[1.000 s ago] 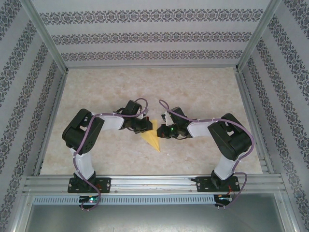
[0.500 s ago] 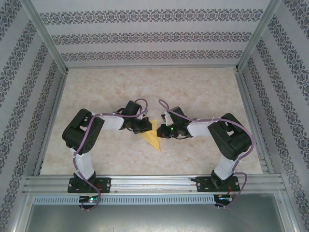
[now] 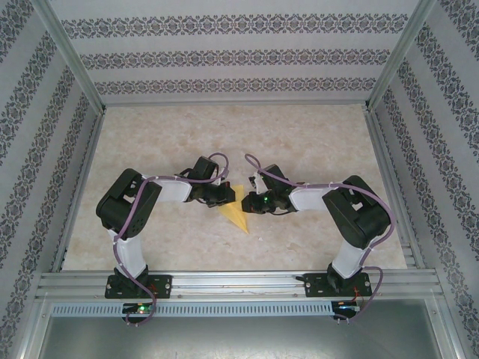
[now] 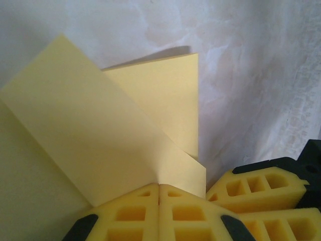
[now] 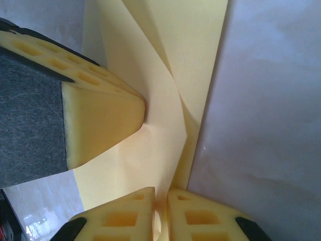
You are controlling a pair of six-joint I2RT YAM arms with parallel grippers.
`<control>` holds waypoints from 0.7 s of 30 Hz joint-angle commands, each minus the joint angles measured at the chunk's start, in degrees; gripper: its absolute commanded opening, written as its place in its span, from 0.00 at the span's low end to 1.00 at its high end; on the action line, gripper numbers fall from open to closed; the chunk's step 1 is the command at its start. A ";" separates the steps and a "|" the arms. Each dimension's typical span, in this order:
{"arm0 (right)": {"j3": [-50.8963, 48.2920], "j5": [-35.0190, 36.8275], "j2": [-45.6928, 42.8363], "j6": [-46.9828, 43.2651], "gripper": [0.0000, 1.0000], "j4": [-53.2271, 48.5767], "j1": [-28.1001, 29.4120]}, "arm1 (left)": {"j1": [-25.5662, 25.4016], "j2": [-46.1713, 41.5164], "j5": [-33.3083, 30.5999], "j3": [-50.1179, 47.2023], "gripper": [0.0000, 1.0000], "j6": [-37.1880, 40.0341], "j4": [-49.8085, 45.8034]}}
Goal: Fold a paper plane with a square sheet of paper (fold left side to right side)
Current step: Fourth fold the wing at the center of the table.
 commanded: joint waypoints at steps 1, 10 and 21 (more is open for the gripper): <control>1.32 0.66 -2.71 -0.71 0.19 -2.27 -0.10 | -0.50 1.89 -3.22 -2.35 0.05 1.39 -3.21; -0.11 -1.78 -8.60 -0.27 0.32 -1.79 -1.81 | -0.49 1.90 -3.14 -2.33 0.05 1.25 -2.99; -3.39 -10.54 -9.85 5.29 0.00 0.48 2.04 | -0.46 1.79 -3.05 -2.07 0.05 1.43 -3.24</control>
